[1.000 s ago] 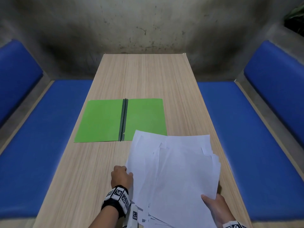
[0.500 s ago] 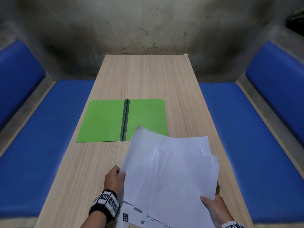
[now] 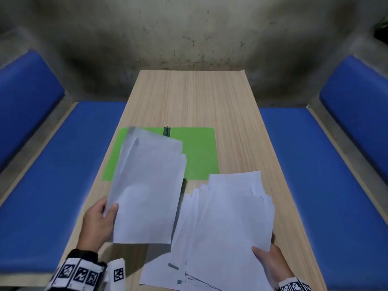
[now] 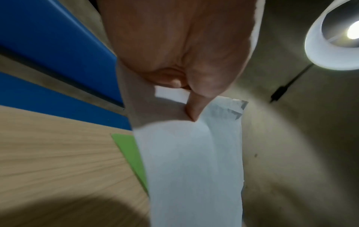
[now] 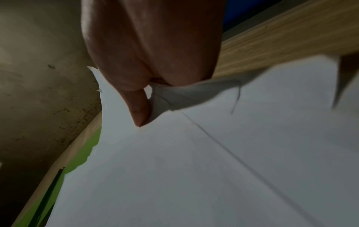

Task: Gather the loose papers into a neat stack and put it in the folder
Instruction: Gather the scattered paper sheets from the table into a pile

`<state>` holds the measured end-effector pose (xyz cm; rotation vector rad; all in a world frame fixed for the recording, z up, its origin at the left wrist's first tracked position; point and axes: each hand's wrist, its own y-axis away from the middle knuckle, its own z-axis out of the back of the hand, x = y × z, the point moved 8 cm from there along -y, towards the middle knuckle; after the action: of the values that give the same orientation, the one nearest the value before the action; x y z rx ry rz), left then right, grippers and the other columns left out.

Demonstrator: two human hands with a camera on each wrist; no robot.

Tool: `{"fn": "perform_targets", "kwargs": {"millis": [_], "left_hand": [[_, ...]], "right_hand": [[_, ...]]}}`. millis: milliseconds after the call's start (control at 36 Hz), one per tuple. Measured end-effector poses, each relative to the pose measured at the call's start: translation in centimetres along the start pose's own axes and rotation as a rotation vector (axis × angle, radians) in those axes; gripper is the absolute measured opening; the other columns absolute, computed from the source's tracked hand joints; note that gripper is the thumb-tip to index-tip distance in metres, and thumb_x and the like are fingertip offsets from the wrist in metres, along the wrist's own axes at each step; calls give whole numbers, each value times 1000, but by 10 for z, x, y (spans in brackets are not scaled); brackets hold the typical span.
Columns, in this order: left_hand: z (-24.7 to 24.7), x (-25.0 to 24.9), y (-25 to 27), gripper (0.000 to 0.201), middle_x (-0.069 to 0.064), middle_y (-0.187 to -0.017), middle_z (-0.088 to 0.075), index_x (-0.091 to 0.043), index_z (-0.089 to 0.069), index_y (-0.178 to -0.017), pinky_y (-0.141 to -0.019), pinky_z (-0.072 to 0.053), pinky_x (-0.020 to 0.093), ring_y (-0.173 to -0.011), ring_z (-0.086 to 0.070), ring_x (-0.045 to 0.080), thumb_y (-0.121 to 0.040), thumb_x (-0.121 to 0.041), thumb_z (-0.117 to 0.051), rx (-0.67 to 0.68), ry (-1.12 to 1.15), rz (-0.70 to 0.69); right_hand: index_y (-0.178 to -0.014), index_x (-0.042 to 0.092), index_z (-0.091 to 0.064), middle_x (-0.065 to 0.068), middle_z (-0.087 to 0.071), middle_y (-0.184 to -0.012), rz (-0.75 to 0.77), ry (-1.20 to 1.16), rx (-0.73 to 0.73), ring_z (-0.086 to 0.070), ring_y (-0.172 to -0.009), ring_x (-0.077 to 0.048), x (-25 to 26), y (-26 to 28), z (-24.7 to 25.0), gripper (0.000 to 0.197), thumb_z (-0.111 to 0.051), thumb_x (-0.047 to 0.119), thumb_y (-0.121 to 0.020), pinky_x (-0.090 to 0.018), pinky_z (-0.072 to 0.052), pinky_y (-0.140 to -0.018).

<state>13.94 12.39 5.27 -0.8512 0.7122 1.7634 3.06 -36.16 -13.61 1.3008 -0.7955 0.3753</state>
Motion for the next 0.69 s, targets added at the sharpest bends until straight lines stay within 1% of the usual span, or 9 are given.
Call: {"fn": "perform_targets", "kwargs": {"millis": [111,250,333,389,417,472,500,611,694], "left_hand": [[17,-19,4,29,-9,-87,-67,-33,-62,-85,-74,-51,37,-80,-64,19,-96,-7,-56,-1,177,-3],[-8,-24,14,15,-3,-91,-70,-12,-64,-103,-58,-56,14,-78,-68,15,-96,-3,-55,37,368,71],[-57,-11,29,16,-7,-87,-73,-11,-66,-98,-59,-55,14,-73,-72,8,-93,2,-58,145,301,113],[-99,9,44,14,-10,-84,-76,-12,-68,-96,-67,-56,19,-85,-71,19,-92,0,-61,244,212,146],[-120,16,52,13,-7,-95,-77,-9,-68,-102,-78,-57,23,-94,-68,22,-92,-5,-62,292,160,166],[-159,35,73,34,0,-128,-63,-6,-59,-126,-103,-48,33,-116,-59,21,-93,-16,-61,375,17,201],[-173,39,83,36,-2,-134,-56,-12,-55,-129,-107,-43,33,-119,-56,18,-94,-19,-58,400,-18,209],[-211,42,112,28,3,-120,-65,-14,-54,-124,-88,-45,21,-103,-61,17,-97,-15,-47,460,-100,181],[-224,42,121,24,7,-102,-64,-8,-49,-121,-73,-44,22,-85,-60,19,-98,-10,-40,484,-158,216]], "right_hand": [[-101,4,-66,-16,-76,-99,10,-14,40,-70,-95,-37,10,9,-12,19,-62,-6,-85,-51,-52,-91],[-109,-3,-65,-20,-75,-101,15,12,55,-70,-96,-39,15,11,-20,29,-68,-1,-80,-55,-51,-93],[-110,-7,-64,-23,-74,-100,-2,28,43,-71,-95,-40,12,8,-21,34,-69,0,-78,-58,-50,-93],[-114,-9,-61,-25,-73,-102,-11,4,36,-70,-96,-41,9,5,-20,41,-70,-1,-75,-58,-49,-94],[-116,-8,-61,-24,-74,-103,-14,12,45,-70,-97,-41,9,6,-21,49,-73,2,-69,-58,-49,-95],[-117,-4,-63,-17,-75,-105,-29,32,83,-71,-98,-36,7,6,-24,58,-79,8,-63,-56,-50,-96],[-118,-2,-64,-14,-75,-105,-50,38,95,-71,-98,-33,5,7,-25,58,-81,12,-64,-53,-51,-95],[-114,17,-68,-6,-74,-109,-190,-66,73,-69,-101,-28,3,10,-24,61,-75,57,-69,-45,-52,-94],[-112,26,-61,3,-67,-113,-235,-166,107,-60,-112,-23,9,20,-32,45,-51,62,-87,-44,-45,-103]]}}
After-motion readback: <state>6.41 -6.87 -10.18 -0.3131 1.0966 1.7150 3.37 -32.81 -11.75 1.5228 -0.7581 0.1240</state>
